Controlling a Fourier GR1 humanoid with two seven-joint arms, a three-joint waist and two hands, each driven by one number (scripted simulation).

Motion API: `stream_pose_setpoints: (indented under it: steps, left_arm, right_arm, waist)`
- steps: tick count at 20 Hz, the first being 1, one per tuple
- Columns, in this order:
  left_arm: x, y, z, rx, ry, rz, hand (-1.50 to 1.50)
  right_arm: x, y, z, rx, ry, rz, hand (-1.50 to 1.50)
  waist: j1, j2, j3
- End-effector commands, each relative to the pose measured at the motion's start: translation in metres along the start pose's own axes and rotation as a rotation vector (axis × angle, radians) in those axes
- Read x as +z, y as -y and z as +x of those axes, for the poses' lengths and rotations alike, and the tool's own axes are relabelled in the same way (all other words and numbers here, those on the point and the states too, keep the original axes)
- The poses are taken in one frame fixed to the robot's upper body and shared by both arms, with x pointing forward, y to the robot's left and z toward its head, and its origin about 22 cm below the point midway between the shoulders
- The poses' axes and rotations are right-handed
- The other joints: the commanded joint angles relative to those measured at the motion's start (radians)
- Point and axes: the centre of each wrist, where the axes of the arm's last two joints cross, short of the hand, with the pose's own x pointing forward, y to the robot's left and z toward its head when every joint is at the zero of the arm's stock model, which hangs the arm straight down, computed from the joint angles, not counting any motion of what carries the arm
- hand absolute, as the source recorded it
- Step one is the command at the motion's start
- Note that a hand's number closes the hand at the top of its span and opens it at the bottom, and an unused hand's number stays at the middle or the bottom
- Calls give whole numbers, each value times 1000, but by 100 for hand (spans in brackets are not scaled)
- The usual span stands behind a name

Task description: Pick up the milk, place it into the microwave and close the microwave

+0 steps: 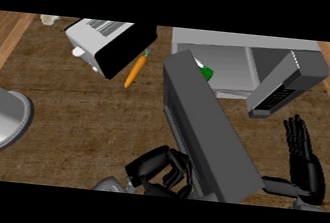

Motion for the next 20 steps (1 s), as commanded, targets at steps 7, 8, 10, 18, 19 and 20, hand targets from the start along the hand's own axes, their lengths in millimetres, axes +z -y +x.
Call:
stream_pose_setpoints:
  steps: [7, 8, 10, 18, 19, 20]
  left_arm:
    - [-43, 35, 16, -40, -24, 72, 150]
    - [-41, 40, 14, -24, -27, 111, 150]
    - [-37, 52, 11, -35, 8, 169, 150]
    - [-62, 29, 35, 10, 100, 320, 150]
    - [-70, 21, 43, 4, 116, 337, 150]
    - [-71, 21, 43, 4, 126, 343, 150]
  right_arm:
    - [4, 20, 64, -88, 84, 55, -150]
    - [3, 19, 63, -117, 72, 68, -150]
    - [5, 19, 74, -105, 69, 96, -150]
    - [-24, 27, 106, -156, 137, 260, -150]
    - [-20, 27, 105, -183, 137, 293, -150]
    - [-23, 27, 111, -184, 147, 306, -150]
  waist:
    - [-44, 12, -1]
    - [-44, 15, -1]
    - [-55, 14, -2]
    - [-99, 28, -4]
    - [-115, 30, -3]
    - [-120, 30, -4]
